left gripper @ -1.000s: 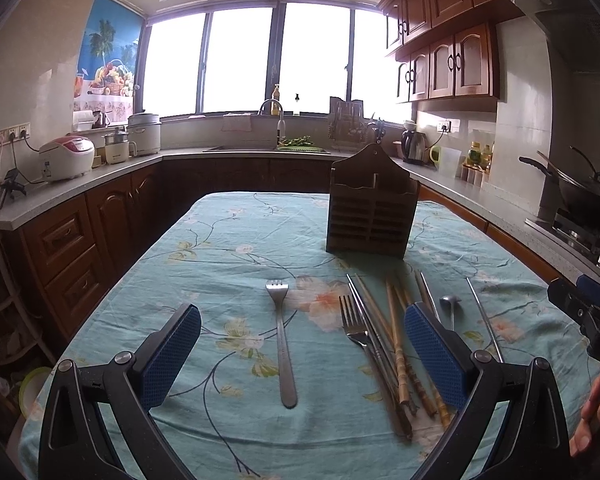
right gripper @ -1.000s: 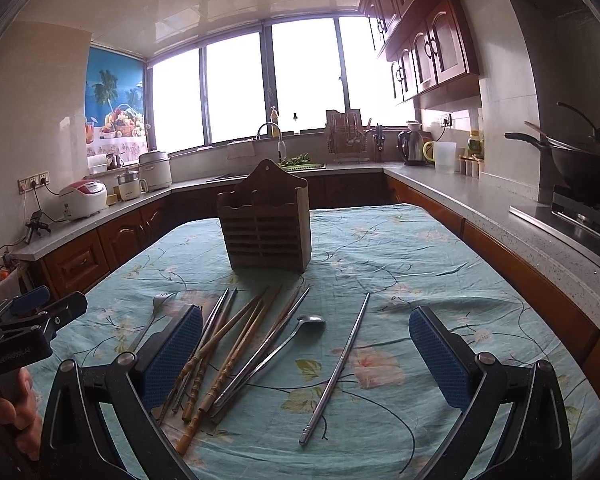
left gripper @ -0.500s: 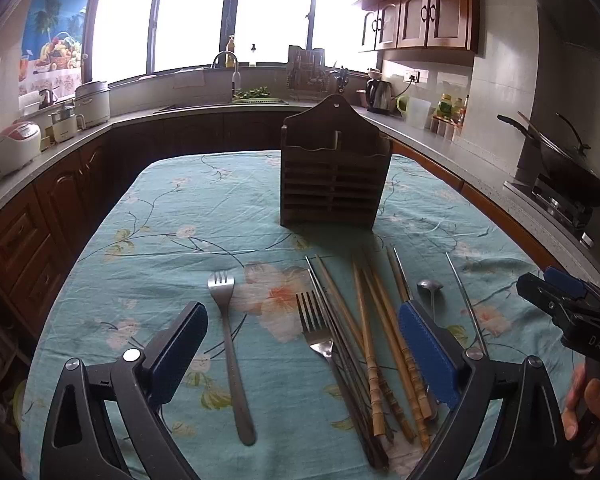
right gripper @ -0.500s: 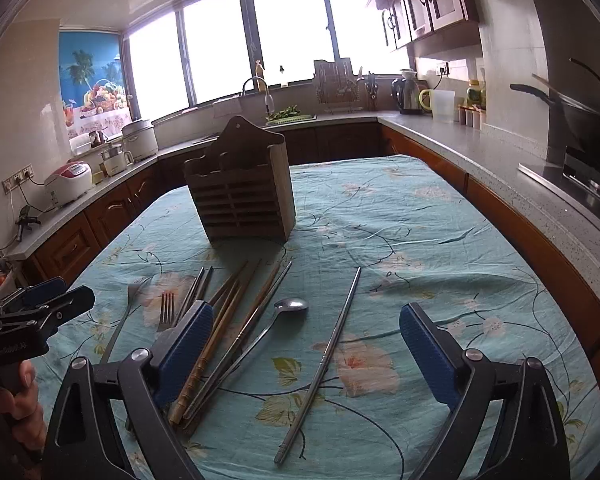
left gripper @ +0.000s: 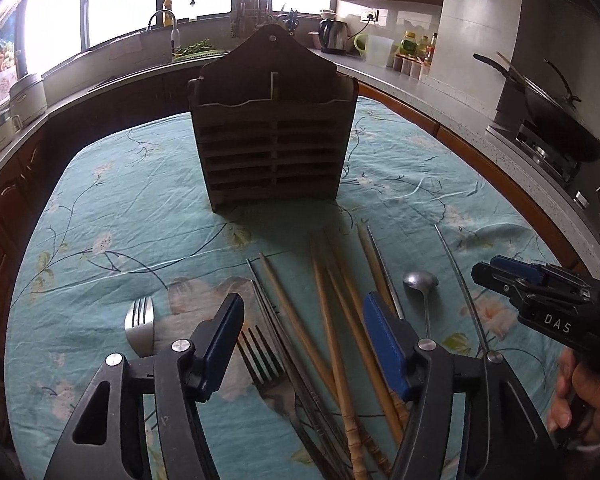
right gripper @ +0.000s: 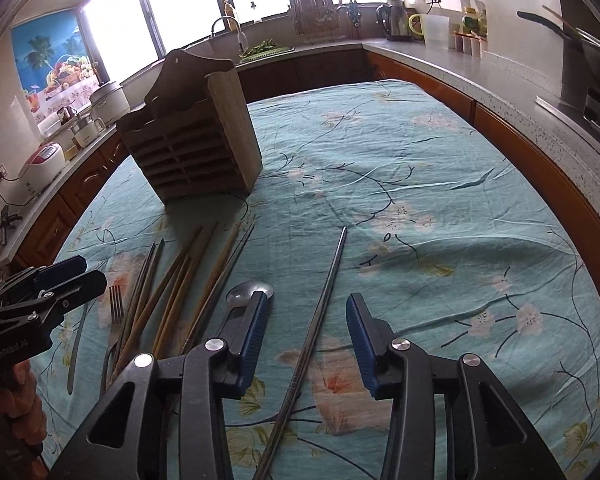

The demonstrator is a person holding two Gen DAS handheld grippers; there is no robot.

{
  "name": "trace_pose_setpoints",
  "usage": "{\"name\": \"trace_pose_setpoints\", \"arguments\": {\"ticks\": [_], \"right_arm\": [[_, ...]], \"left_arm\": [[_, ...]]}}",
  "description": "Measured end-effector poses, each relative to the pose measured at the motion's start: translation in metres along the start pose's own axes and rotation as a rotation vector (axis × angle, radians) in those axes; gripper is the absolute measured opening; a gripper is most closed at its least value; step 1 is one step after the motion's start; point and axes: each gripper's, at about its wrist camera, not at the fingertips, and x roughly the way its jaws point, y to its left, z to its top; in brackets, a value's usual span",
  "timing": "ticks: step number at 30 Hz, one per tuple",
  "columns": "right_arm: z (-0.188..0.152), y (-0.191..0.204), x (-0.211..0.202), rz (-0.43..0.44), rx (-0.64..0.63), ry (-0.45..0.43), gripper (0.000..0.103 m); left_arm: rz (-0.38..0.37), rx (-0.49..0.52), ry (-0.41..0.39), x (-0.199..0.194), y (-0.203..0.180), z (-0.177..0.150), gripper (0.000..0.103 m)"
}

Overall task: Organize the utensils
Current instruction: 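Close the left tool on a wooden chopstick while the right tool grasps a metal chopstick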

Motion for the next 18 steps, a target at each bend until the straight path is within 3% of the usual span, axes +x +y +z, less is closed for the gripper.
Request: {"name": "trace_pose_setpoints", "arguments": {"ticks": [7, 18], "right_arm": [[0.016, -0.011, 0.026, -0.008, 0.036, 0.053, 0.026], [0.035, -0.014, 0.057, -0.056, 0.017, 0.102, 0.02]], "left_arm": [[-0.007, 0.041, 0.068, 0.041, 0.005, 0.035, 0.045], [-0.006, 0.058, 0.186, 0.101, 0.012, 0.06, 0.027]]}}
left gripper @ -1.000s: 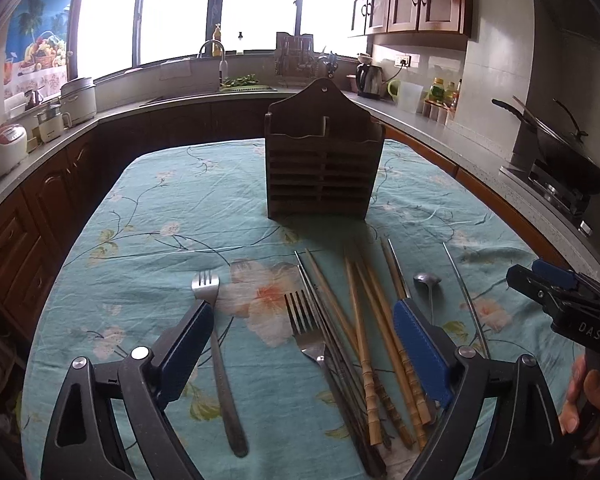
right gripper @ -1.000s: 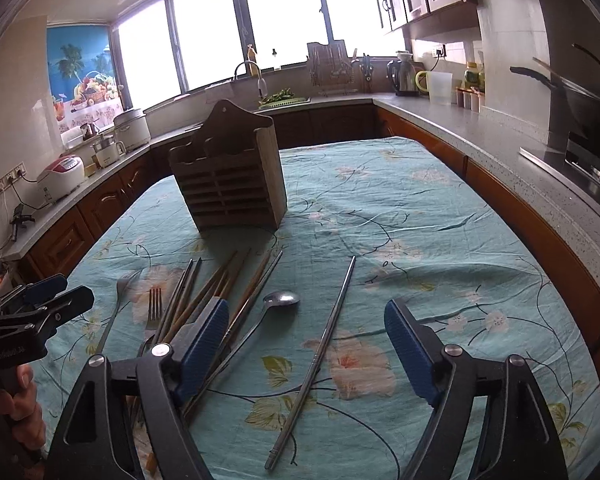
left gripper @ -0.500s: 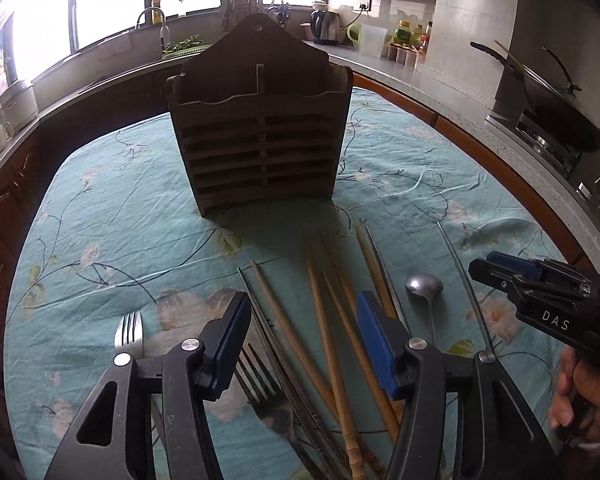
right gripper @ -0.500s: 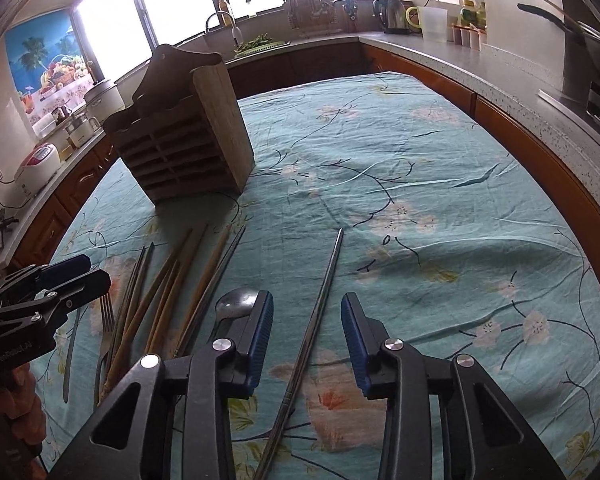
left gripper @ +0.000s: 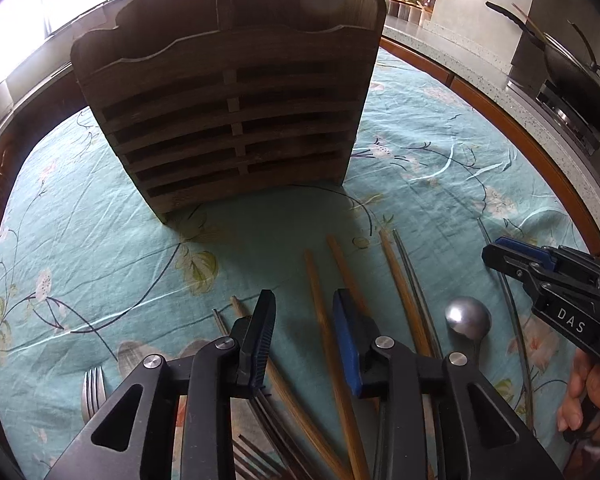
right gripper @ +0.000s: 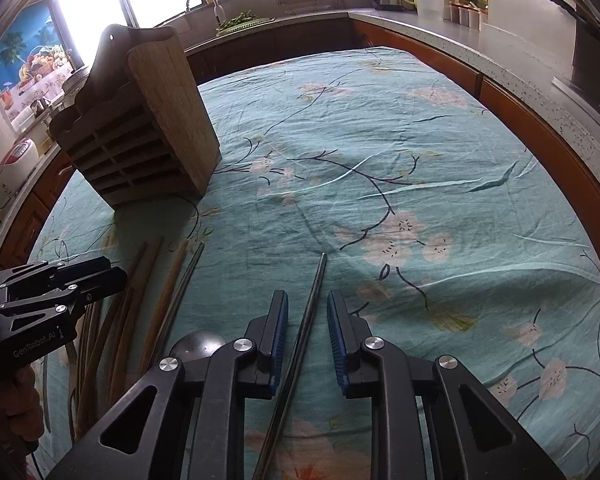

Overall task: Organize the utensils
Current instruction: 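Close the left tool on a wooden chopstick while the right tool grasps a metal chopstick, then lift both held chopsticks and carry them over the wooden utensil caddy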

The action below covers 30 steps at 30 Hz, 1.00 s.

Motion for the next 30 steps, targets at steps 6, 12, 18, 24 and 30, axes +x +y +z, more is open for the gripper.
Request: {"name": "trace_pose_setpoints", "arguments": {"ticks": [6, 12, 18, 24, 30], "right_arm": [[0.007, 0.011, 0.01, -0.056, -0.072, -0.001, 0.012], [0.008, 0.005, 0.008, 0.009, -0.034, 0.002, 0.004], [0.007, 0.007, -0.021, 0.086, 0.003, -0.059, 0.004], [0.01, 0.015, -0.057, 0.121, -0.011, -0.133, 0.004], [0.014, 0.02, -0.087, 0.148, -0.016, -0.196, 0.004]], "left_arm": [[0.001, 0.037, 0.007, 0.02, -0.012, 0.006, 0.009], [-0.025, 0.032, 0.0, 0.021, -0.014, 0.004, 0.004], [-0.069, -0.023, -0.079, -0.016, 0.0, -0.005, 0.004], [-0.114, -0.087, -0.184, -0.067, 0.012, -0.02, 0.004], [-0.135, -0.12, -0.283, -0.121, 0.02, -0.041, 0.004]]}}
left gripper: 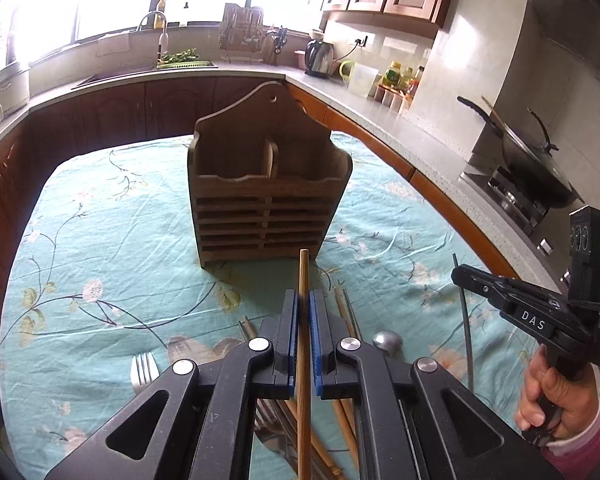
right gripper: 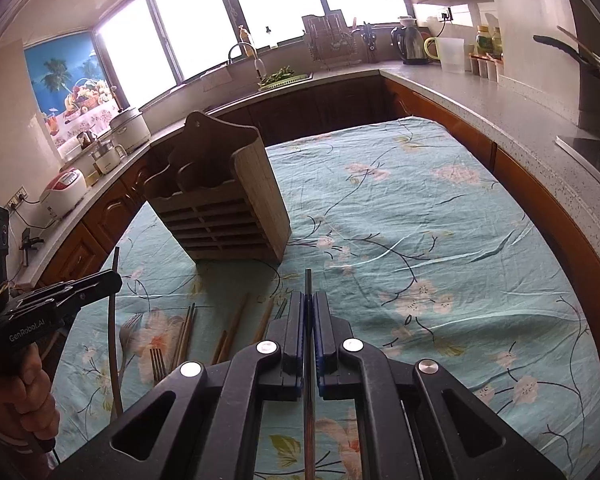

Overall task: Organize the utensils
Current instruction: 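Lift both held chopsticks and carry them over the wooden utensil caddy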

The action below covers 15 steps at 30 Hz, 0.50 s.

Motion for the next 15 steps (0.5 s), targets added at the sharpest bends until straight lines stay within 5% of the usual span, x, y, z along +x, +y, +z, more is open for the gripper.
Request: {"name": "trace_pose_setpoints", "arguments": {"ticks": [15], "right_arm": [[0.036, 0.026, -0.072, 0.069, -0.036, -0.211, 0.004]], "left_arm": [[-0.019, -0.038, -0.204, -0.094, 0.012, -0.024, 0.004]]}}
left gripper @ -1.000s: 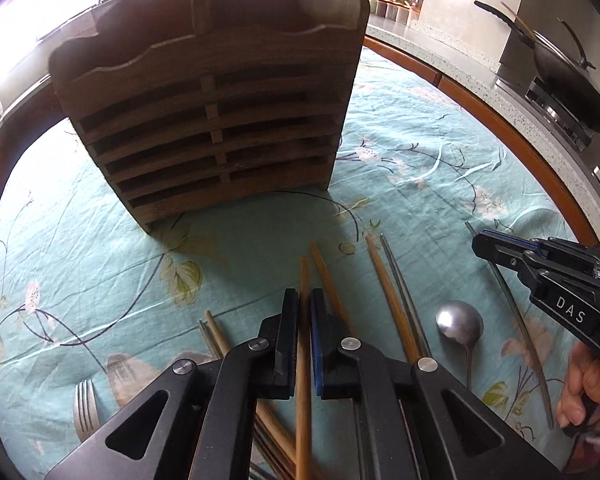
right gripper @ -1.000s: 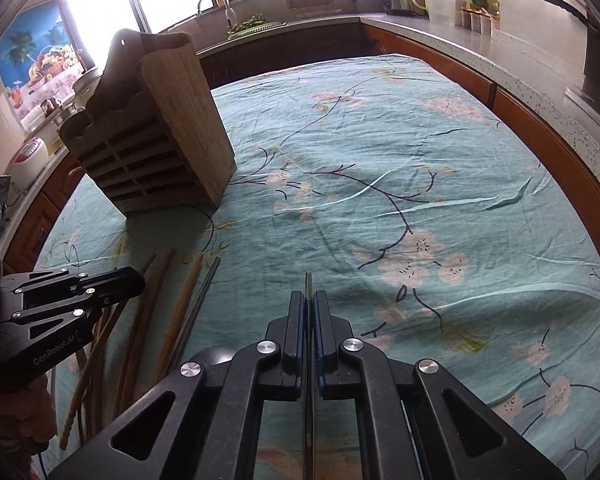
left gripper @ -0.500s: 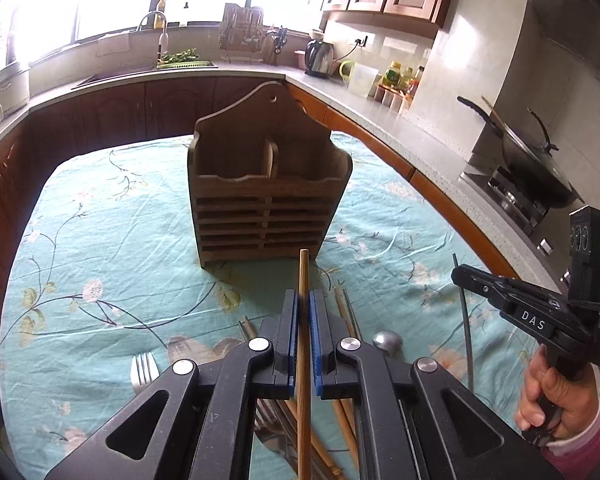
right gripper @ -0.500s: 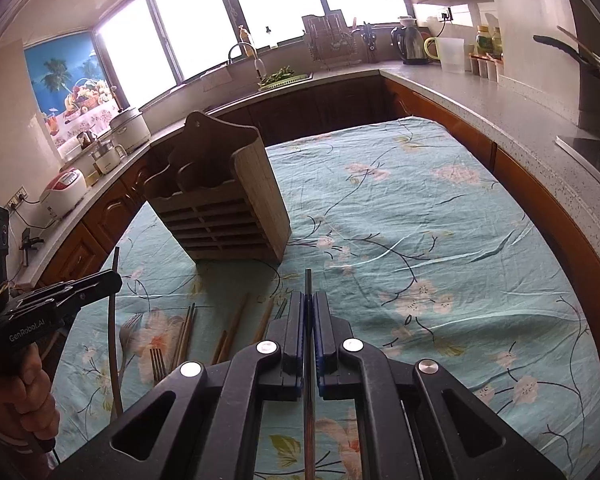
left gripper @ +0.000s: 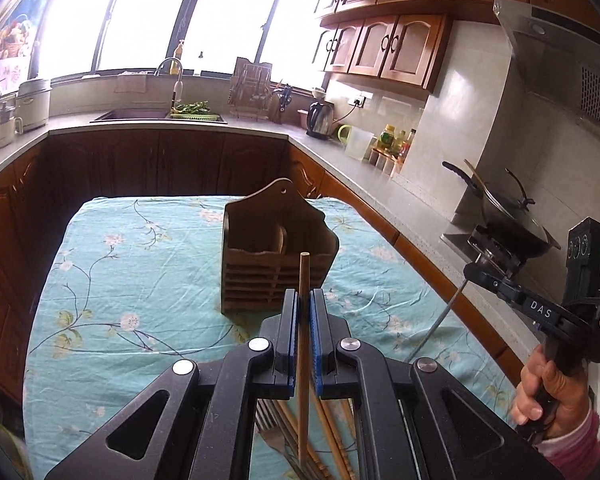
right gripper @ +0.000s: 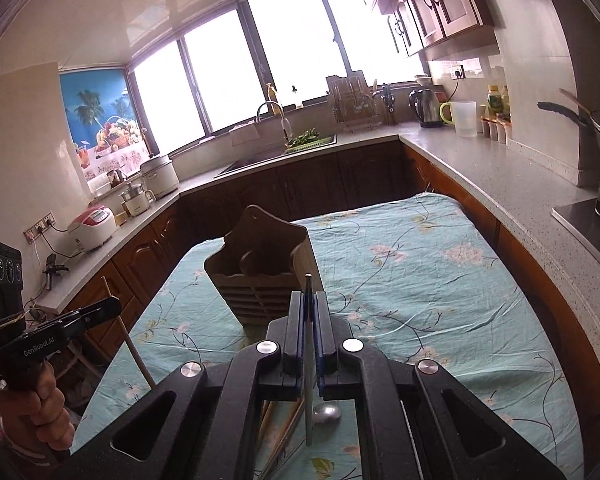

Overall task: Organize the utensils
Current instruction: 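Lift both held chopsticks and carry them over the wooden utensil caddy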

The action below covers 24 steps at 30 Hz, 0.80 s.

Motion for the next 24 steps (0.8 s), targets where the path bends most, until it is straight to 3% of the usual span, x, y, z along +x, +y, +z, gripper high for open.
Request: {"name": "trace_pose_setpoints", "arguments": {"ticks": [16, 24], "right_arm": [[0.037, 0.014, 0.007, 0.06, -0.001, -0.083, 0.004], [0.078, 0.02, 0.014, 0.099, 0.017, -0.184, 0.004]], "left_arm": [[0.019, -0.048, -0.108, -0.008, 0.009, 0.008, 0.004], [0.022, -0.108, -0.25, -0.003, 0.026, 0.036, 0.004]]}}
